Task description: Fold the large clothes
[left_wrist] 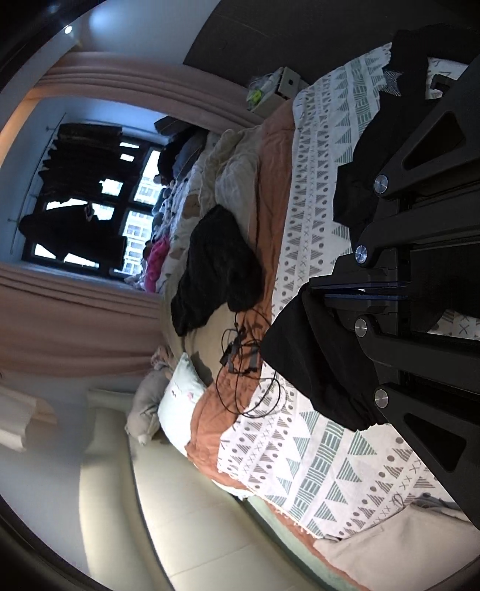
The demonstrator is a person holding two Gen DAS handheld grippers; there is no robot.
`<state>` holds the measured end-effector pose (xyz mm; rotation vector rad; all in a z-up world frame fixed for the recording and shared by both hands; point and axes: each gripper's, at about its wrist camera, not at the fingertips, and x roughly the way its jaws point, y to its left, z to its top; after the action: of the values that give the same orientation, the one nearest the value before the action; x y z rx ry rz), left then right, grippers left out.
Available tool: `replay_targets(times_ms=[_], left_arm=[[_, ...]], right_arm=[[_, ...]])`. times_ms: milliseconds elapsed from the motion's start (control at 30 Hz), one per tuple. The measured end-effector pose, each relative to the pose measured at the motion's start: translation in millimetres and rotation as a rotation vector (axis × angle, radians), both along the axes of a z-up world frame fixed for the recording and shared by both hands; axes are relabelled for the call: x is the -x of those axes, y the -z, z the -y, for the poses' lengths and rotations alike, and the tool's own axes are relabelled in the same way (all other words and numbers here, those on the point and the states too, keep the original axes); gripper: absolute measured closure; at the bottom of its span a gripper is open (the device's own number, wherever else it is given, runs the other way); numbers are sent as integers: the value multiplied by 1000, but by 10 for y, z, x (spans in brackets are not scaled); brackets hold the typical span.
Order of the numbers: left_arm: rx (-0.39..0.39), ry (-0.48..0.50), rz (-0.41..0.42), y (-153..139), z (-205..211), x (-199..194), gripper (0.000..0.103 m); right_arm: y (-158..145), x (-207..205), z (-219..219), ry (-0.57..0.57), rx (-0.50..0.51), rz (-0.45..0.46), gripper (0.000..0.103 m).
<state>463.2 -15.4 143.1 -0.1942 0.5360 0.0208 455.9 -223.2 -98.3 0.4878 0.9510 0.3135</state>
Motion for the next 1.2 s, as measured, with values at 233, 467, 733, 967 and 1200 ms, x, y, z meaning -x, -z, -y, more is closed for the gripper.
replay_targets(times_ms=[233, 467, 733, 967, 1200], left_arm=[[-33, 97, -10, 30, 688, -176, 102], [-27, 216, -52, 287, 1347, -452, 102], [-27, 388, -189, 701, 2135, -727, 93], [-19, 468, -278, 1065, 2165, -597, 15], [-33, 303, -274, 1205, 1469, -315, 15]], right_arm=[[34, 45, 532, 79, -20, -6, 65], [18, -34, 944, 165, -29, -13, 65], [98, 15, 1310, 226, -79, -42, 65], [196, 32, 1583, 302, -100, -82, 55], [148, 31, 1464, 266, -72, -60, 55]])
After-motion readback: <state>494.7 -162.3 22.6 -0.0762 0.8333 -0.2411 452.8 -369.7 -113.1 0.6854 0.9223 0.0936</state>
